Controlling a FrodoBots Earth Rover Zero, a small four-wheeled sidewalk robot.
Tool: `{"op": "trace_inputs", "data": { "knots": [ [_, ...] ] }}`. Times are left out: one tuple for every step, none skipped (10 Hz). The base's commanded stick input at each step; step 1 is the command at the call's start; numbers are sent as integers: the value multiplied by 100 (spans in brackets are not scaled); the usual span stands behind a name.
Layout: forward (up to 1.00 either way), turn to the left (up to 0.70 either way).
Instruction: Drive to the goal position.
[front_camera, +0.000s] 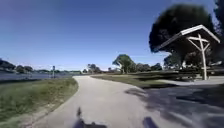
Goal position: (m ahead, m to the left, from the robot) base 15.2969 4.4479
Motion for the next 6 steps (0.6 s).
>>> {"op": "trace_inputs", "data": {
  "knots": [
    [85,34],
    [85,34],
    [85,34],
    [85,34],
    [85,34],
    [85,34]
  ]
}}
